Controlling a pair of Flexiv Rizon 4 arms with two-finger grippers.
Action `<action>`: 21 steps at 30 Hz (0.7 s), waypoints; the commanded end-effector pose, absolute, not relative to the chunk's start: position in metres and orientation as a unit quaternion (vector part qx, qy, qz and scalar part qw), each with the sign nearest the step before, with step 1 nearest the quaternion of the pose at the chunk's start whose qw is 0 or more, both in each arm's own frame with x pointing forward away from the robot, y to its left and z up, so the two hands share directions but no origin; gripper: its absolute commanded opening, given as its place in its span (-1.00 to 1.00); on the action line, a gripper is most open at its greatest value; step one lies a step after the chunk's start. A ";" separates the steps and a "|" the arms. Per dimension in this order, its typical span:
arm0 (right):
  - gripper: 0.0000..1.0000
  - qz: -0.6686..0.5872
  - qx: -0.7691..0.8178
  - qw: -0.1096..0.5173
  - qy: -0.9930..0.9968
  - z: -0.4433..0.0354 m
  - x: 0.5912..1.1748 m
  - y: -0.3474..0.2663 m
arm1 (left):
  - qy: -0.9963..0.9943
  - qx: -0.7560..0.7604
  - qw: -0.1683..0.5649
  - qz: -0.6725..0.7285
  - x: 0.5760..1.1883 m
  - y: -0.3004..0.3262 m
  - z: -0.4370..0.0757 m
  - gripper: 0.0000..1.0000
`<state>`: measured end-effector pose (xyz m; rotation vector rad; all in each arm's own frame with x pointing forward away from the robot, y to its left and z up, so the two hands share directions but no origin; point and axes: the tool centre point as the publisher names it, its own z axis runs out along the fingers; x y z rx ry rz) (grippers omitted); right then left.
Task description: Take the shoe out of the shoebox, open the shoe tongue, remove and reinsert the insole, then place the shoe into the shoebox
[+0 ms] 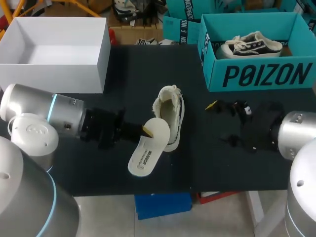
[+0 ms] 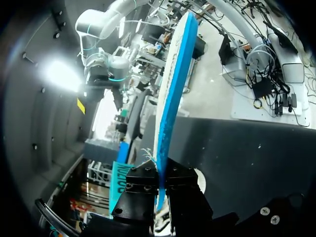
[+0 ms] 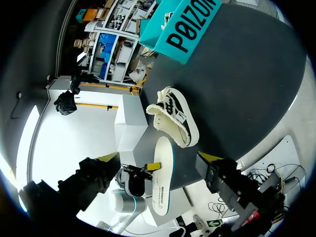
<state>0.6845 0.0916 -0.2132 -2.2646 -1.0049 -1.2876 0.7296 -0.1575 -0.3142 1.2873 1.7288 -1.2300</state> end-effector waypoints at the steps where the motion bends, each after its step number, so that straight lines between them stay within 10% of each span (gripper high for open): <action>1: 1.00 -0.434 -0.787 0.231 -0.373 -0.213 0.675 0.081 | 0.660 0.493 0.319 -0.468 0.728 -0.163 -0.313 -1.00; 21: 1.00 -0.434 -0.787 0.231 -0.373 -0.213 0.675 0.081 | 0.667 0.550 0.247 -0.437 0.741 -0.161 -0.322 -1.00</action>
